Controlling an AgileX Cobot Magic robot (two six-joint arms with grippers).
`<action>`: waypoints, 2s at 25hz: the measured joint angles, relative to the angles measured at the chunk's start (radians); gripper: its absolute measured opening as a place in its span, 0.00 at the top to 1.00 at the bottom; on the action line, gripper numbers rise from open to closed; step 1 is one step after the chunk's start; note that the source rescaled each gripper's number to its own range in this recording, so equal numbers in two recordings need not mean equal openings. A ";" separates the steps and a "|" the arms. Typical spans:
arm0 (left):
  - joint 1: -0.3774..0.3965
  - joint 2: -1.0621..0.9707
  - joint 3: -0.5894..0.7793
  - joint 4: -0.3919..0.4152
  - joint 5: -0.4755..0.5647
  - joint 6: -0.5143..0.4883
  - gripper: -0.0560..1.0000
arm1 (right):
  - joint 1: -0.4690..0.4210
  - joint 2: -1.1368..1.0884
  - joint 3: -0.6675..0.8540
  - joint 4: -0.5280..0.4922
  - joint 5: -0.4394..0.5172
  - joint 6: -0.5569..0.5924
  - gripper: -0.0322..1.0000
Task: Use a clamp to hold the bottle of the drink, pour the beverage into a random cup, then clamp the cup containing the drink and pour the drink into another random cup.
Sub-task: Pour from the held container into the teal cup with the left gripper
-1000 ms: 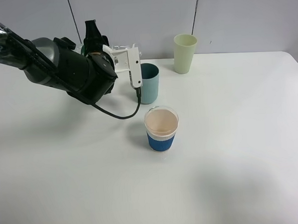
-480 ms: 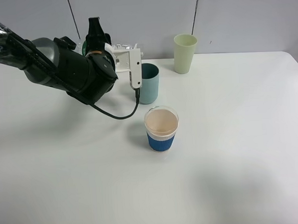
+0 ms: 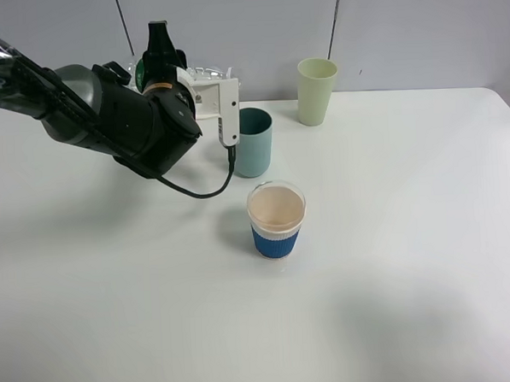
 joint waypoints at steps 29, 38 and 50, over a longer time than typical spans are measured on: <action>0.000 0.000 0.000 0.001 -0.024 0.110 0.95 | 0.000 0.000 0.000 0.000 0.000 0.000 0.00; 0.000 0.000 0.000 0.001 -0.029 0.130 0.95 | 0.000 0.000 0.000 0.000 0.000 0.000 0.00; 0.000 0.000 0.000 0.004 -0.030 0.141 0.95 | 0.000 0.000 0.000 0.000 0.000 0.000 0.00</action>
